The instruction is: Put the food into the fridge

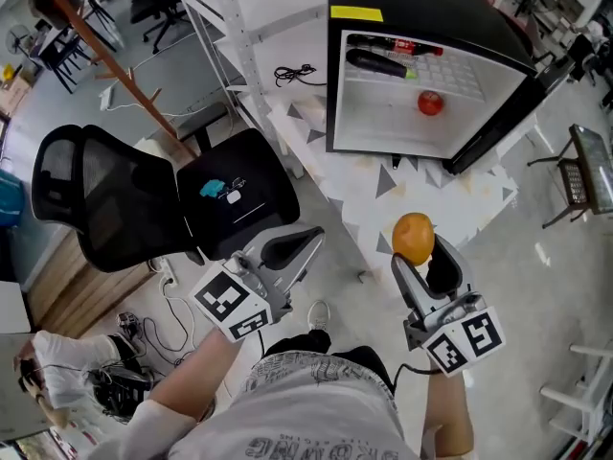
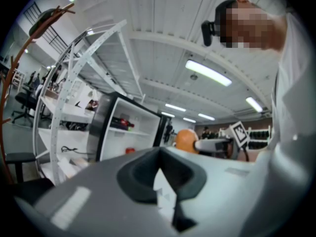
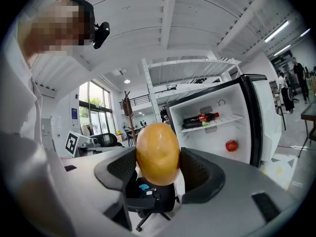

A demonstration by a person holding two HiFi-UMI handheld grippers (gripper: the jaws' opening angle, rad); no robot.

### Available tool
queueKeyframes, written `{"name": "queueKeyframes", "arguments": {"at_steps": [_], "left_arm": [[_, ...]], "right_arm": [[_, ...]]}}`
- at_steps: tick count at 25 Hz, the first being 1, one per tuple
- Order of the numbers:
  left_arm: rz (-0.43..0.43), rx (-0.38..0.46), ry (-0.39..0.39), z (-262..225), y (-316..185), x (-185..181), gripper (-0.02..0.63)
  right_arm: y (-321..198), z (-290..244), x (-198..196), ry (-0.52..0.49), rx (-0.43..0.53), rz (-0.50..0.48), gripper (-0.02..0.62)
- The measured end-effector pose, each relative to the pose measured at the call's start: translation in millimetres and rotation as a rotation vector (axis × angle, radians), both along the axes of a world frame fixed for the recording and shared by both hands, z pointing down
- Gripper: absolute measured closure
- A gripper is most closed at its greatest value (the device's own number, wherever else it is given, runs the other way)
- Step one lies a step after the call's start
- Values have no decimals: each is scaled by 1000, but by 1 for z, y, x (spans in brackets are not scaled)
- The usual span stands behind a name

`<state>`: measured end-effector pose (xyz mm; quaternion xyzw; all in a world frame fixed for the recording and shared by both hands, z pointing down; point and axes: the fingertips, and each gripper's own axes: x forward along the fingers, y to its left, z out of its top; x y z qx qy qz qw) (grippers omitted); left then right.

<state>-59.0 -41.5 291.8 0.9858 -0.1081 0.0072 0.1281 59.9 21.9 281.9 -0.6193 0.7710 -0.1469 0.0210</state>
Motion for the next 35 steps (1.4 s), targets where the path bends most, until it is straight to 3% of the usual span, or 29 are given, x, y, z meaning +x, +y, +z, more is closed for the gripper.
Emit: {"name": "queueKeyframes", "arguments": {"at_steps": [15,35], "left_arm": [[-35,0,-1,-1,-39,19,601],[-240,-70,-68,52,-81,86,601]], "right_arm": [[-56,3,33,15,16,-8,328],[-159,52,114,103,-35,-184,328]]}}
